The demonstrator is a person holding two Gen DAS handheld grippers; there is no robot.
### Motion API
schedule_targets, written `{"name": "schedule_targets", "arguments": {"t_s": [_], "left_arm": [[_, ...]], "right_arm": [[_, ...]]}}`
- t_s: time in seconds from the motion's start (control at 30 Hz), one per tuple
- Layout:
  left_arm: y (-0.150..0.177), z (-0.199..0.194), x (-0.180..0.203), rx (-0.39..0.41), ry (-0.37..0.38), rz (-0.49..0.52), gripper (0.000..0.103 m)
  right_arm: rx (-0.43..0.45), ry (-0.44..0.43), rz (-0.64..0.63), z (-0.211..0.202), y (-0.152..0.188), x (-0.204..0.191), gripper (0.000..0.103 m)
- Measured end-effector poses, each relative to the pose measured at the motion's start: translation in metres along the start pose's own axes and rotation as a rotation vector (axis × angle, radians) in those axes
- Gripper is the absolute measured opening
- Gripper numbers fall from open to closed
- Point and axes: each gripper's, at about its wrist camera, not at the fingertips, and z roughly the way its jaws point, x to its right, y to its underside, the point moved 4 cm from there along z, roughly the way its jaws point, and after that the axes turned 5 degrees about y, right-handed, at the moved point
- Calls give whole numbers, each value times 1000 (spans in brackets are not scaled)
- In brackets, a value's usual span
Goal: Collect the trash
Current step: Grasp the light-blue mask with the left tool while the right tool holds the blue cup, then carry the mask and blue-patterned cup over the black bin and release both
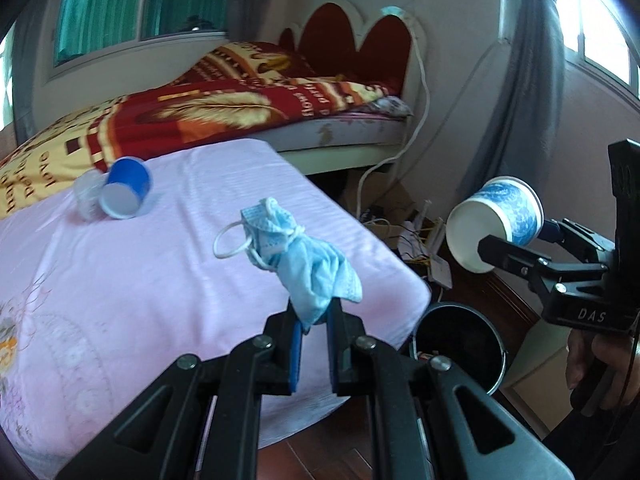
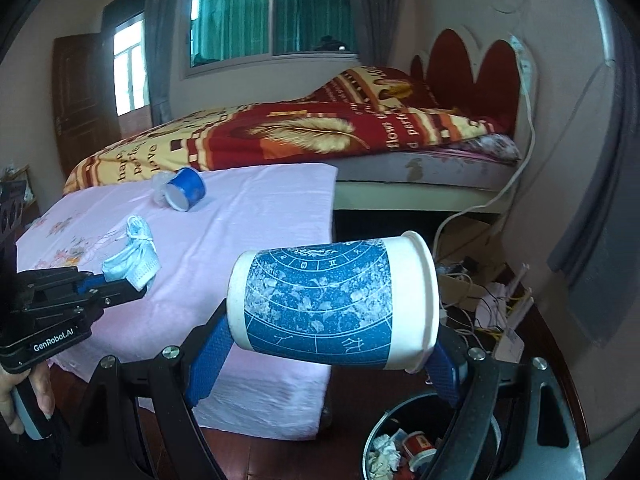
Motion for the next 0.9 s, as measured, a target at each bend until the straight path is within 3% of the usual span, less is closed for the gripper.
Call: {"name": "schedule_targets", "arguments": {"t_s": [0.53,0.9], "left_arm": [[5,36,79,-64,140,108,12],[32,74,142,-170,272,187,12]], "right_arm": [[-47,96,84,-16,40,73,86],[-133,177,177,-18,96,139,86]]}}
